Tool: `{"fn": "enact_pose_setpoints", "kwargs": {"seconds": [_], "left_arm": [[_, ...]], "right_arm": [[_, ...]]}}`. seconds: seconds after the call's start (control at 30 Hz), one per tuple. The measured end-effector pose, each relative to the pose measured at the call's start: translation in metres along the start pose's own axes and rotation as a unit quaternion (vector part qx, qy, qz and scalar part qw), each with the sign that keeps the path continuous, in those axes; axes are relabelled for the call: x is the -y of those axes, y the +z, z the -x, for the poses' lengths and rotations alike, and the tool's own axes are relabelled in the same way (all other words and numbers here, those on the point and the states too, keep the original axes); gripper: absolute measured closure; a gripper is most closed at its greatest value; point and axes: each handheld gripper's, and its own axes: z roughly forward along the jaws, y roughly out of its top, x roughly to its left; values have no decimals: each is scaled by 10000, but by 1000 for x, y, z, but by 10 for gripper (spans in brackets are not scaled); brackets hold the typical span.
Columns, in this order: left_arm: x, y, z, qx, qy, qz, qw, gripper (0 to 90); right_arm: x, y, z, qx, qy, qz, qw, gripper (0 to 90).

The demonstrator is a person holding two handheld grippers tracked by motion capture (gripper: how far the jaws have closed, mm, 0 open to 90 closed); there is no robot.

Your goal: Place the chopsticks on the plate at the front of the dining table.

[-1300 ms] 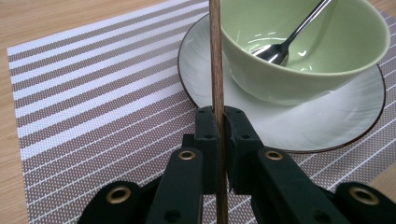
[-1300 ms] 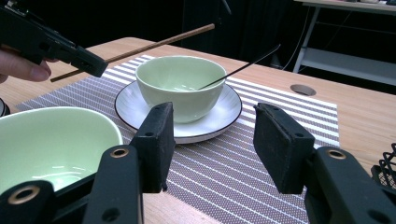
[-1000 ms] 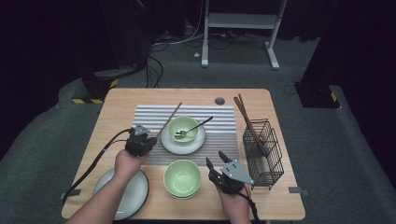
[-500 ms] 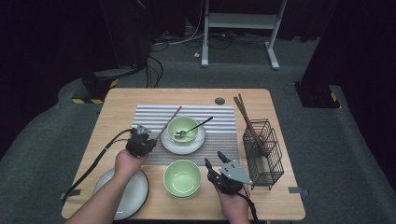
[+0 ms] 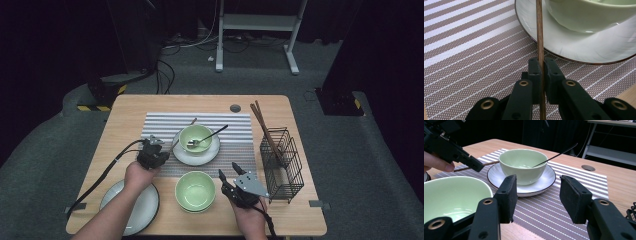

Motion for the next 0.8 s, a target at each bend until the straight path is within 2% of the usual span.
{"fn": "enact_pose_setpoints", "kwargs": {"seconds": [0.33, 0.37, 0.47, 0.6, 0.63, 0.8], "left_arm": [[1, 2, 2, 70, -78, 10, 9999, 837], [1, 1, 1, 72, -23, -55, 10000, 836], [1, 2, 2, 107, -74, -45, 9999, 833], [2, 2, 2, 124, -13, -105, 9999, 828], [3, 3, 2, 137, -55, -70, 9999, 828], [2, 1, 2, 169, -1, -81, 9998, 815]], "right_arm": [[0, 1, -1, 0, -8, -9, 10000, 476], [0, 1, -1, 1, 0, -12, 10000, 476], [0, 1, -1, 6, -8, -11, 10000, 476], [0, 1, -1, -1, -1, -13, 10000, 476], [0, 1, -1, -1, -1, -13, 10000, 476], [0, 1, -1, -9, -10, -18, 10000, 476]]}}
